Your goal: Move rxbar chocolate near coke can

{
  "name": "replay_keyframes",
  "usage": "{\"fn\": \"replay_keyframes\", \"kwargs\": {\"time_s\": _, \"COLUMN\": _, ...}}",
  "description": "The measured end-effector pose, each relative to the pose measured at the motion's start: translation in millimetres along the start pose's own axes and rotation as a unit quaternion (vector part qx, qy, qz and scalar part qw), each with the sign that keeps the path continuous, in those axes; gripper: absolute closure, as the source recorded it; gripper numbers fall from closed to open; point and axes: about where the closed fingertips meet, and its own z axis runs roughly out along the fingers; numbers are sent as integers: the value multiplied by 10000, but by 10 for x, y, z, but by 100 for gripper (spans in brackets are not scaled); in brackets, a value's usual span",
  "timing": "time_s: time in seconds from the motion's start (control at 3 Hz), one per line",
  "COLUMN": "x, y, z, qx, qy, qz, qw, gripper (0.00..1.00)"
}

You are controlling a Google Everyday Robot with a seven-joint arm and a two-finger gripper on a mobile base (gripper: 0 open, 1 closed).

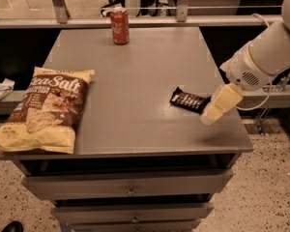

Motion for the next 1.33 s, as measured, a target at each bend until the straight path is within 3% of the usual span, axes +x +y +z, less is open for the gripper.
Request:
{"fn": "replay_keyframes", "kwargs": {"time_s": 0.67, "x": -27, "y": -41, "z": 408, "qx": -53, "qy": -233, "qz": 311, "qw": 9992, "gripper": 0}}
{"fn": "replay_keyframes", "kwargs": {"time_s": 1.0, "x": -28, "y": -102, "z": 505, "qx": -19, "qy": -203, "qz": 426, "qw": 9989, "gripper": 16}}
{"fn": "replay_keyframes", "kwargs": {"time_s": 1.33, "x": 2, "y": -185, "z": 498, "qx": 59, "qy": -151, "qz": 473, "qw": 9987, "gripper": 40}}
